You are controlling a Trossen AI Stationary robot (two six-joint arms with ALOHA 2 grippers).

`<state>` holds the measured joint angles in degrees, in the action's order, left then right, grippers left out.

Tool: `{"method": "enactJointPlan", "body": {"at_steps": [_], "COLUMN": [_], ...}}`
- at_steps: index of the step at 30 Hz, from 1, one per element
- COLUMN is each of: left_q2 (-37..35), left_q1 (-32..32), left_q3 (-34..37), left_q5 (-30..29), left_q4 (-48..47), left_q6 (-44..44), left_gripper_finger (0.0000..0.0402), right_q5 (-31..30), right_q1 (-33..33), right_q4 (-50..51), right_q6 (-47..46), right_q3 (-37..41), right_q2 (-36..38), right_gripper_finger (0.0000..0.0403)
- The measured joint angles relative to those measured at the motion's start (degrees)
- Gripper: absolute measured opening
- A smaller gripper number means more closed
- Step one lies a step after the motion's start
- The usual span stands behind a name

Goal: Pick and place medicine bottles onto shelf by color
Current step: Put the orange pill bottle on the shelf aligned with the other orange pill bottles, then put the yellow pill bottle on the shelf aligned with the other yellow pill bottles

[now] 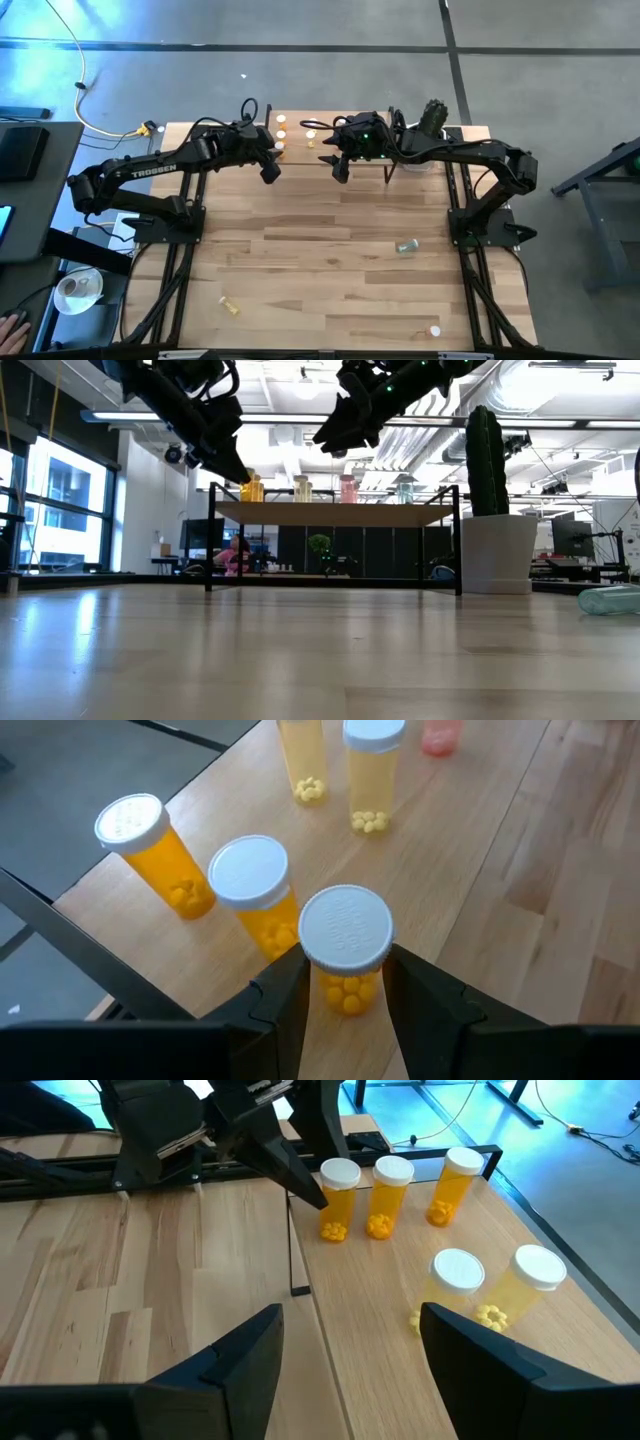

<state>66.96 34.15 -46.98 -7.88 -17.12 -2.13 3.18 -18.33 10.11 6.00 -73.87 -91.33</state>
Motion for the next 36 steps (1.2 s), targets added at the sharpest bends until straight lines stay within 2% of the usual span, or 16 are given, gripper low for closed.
{"method": "enactJointPlan", "body": {"at_steps": [9, 16, 23, 32, 36], "left_q2": [0.0, 0.0, 0.0, 0.0, -0.9], "left_q1": [0.0, 0.0, 0.0, 0.0, 0.0], "left_q3": [0.0, -0.1, -0.1, -0.1, -0.1], "left_q5": [0.0, 0.0, 0.0, -0.4, -1.5], "left_q4": [0.1, -1.1, -1.1, -2.5, -4.8], "left_q6": [0.0, 1.1, 1.5, 1.5, 1.4], "left_gripper_finger": [0.0119, 0.0148, 0.0152, 0.0201, 0.021], "right_q5": [0.0, 0.0, 0.0, 0.0, 0.0], "right_q1": [0.0, 0.0, 0.0, 0.0, 0.0], "right_q4": [0.0, 0.4, 0.4, 0.4, 0.4], "right_q6": [0.0, 0.0, 0.0, 0.0, 0.0], "right_q3": [0.0, 0.0, 0.0, 0.0, 0.0], "right_q2": [0.0, 0.0, 0.0, 0.0, 0.0], "right_gripper_finger": [0.0227, 0.0227, 0.0227, 0.0227, 0.0227]}}
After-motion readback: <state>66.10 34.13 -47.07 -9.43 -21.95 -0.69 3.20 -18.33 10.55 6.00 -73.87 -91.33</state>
